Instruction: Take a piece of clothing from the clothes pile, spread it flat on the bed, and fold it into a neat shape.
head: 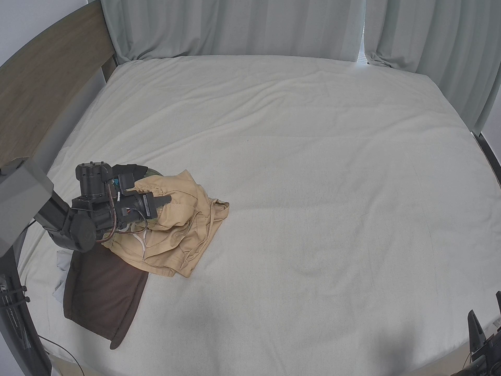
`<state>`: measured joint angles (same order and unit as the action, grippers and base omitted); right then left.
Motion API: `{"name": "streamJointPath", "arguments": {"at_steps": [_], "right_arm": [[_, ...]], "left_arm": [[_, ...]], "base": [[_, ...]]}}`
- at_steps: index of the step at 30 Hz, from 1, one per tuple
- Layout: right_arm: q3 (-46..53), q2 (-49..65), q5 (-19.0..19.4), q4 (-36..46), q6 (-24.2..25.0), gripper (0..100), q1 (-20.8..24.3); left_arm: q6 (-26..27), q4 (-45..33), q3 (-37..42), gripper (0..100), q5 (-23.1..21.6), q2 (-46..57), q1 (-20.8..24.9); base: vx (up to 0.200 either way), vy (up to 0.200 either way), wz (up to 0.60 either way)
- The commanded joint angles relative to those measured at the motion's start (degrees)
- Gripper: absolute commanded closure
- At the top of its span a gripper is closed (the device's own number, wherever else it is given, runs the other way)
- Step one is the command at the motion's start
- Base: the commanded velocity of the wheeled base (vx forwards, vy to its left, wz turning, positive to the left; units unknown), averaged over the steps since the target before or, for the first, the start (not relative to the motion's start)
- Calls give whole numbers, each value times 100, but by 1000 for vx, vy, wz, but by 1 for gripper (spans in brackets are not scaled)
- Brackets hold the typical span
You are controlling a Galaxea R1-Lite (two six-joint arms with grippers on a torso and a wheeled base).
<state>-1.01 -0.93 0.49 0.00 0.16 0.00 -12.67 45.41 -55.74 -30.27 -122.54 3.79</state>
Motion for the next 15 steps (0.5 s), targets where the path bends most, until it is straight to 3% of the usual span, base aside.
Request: {"name": "streamJointPath", "arguments": {"at_steps": [1,8,15], "right_arm": [[101,93,4,0,2,0,0],[101,93,4,0,2,0,0],[101,93,4,0,2,0,0]], "left_arm": [[-140,56,-34,100,3,-121,-1],[-649,355,326,100,-5,257,25],[-764,636,1082,100,-5,881,175]], "base": [[0,0,0],[0,0,0],[0,0,0]]}}
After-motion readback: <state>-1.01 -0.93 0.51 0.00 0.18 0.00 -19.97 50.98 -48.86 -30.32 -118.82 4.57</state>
